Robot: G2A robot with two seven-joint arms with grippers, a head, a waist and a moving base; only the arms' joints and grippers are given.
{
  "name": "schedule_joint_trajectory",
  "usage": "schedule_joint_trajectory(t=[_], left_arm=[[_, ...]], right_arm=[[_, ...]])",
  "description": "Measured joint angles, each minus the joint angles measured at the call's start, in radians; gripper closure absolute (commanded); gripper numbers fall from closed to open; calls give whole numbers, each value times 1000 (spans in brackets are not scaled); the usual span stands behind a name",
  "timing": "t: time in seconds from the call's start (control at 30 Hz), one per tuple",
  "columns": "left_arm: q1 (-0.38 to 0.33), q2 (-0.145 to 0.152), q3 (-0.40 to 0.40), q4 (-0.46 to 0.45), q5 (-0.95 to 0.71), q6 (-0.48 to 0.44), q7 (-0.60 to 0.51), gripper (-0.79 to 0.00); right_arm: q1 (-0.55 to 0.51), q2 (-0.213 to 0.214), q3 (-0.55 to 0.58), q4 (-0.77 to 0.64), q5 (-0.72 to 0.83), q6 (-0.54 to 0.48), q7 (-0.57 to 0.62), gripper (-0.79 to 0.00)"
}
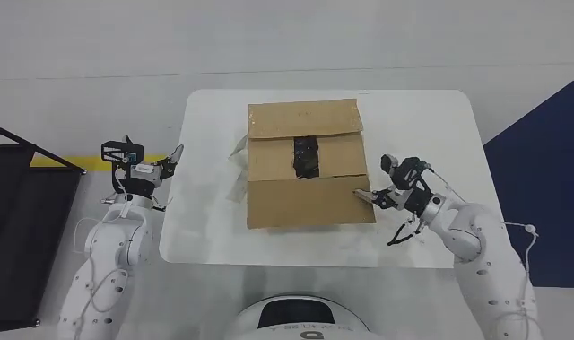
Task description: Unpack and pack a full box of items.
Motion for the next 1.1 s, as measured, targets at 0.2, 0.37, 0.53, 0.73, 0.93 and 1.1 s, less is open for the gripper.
schedule_joint_trajectory(t=[0.2, 0.37, 0.53, 0.73, 0.93, 1.1], left_arm=[[0, 0, 0, 0, 0, 0, 0, -785], [0, 0, 0, 0, 0, 0, 0, -785], [0, 0, 0, 0, 0, 0, 0, -785], [0, 0, 0, 0, 0, 0, 0, -785], [0, 0, 0, 0, 0, 0, 0, -785], [0, 0, 0, 0, 0, 0, 0, -785]], right_arm=[[-2, -2, -23, 7, -89, 122, -19, -785], [-13, -1, -25, -3, -118, 167, -36, -785], [-18, -1, -26, -5, -101, 165, -44, -785], [-22, -1, -18, -12, -70, 138, -70, -785], [19, -2, -11, -34, 117, 169, -17, -785], [133, -10, -76, 3, 137, 308, 98, -785]])
